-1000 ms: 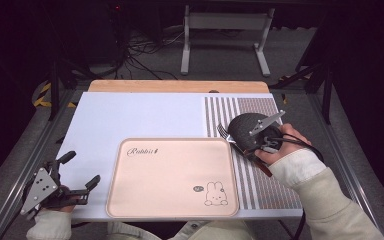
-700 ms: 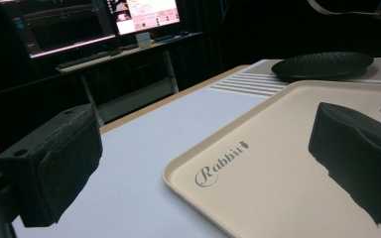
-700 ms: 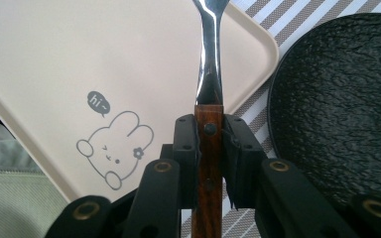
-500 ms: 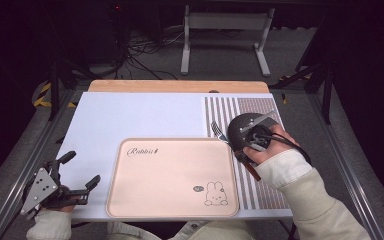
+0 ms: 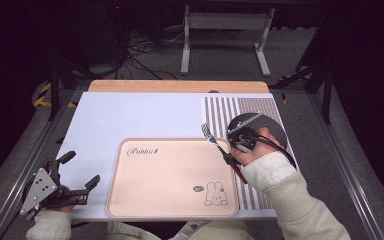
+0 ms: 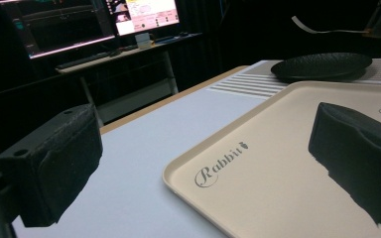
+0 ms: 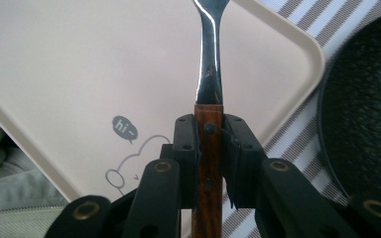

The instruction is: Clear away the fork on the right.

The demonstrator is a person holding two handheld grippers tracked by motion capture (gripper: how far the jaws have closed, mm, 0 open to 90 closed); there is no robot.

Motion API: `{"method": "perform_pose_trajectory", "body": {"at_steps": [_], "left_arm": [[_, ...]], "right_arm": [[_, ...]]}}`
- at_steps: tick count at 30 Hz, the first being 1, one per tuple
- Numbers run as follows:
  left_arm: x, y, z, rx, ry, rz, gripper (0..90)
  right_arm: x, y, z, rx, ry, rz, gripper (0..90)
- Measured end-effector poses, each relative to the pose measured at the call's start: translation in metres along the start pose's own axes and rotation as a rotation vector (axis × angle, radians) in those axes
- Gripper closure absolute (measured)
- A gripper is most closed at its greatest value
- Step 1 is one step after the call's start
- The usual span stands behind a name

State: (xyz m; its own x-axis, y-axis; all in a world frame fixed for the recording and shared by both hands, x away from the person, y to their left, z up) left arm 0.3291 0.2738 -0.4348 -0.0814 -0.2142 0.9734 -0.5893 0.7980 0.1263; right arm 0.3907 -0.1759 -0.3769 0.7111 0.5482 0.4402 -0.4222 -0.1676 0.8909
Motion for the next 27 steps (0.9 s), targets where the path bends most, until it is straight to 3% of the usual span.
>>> {"method": "perform_pose_trajectory", "body": {"at_steps": [5, 15, 18, 27], "left_arm": [[0.000, 0.000, 0.001, -0.002, 0.011, 0.005, 0.9], [0.000, 0.000, 0.001, -0.003, 0.012, 0.006, 0.9], [0.000, 0.000, 0.001, -0.003, 0.012, 0.006, 1.0], [0.000, 0.000, 0.001, -0.004, 0.011, 0.007, 1.0]], "right_arm": [[0.002, -0.009, -0.007, 0.006, 0.002, 0.002, 78.1], [0.000, -0.029, -0.013, 0.003, -0.047, -0.016, 78.1], [-0.001, -0.034, -0.014, 0.031, -0.062, -0.018, 78.1], [-0.008, -0.046, -0.020, 0.044, -0.078, -0.039, 78.1]]}}
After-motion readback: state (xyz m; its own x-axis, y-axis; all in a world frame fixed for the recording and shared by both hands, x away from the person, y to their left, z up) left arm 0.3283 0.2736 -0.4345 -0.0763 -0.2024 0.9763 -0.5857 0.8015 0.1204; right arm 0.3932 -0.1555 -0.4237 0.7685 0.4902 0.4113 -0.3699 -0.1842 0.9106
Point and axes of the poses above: each handheld gripper's, and its own axes: y roughly backward along the jaws, x roughly out of its top, z roughly to its right, the point moved 5 cm from there along -y, roughly forward along the jaws, and after that the axes turned 14 degrees about -x, right-handed, at the moved point
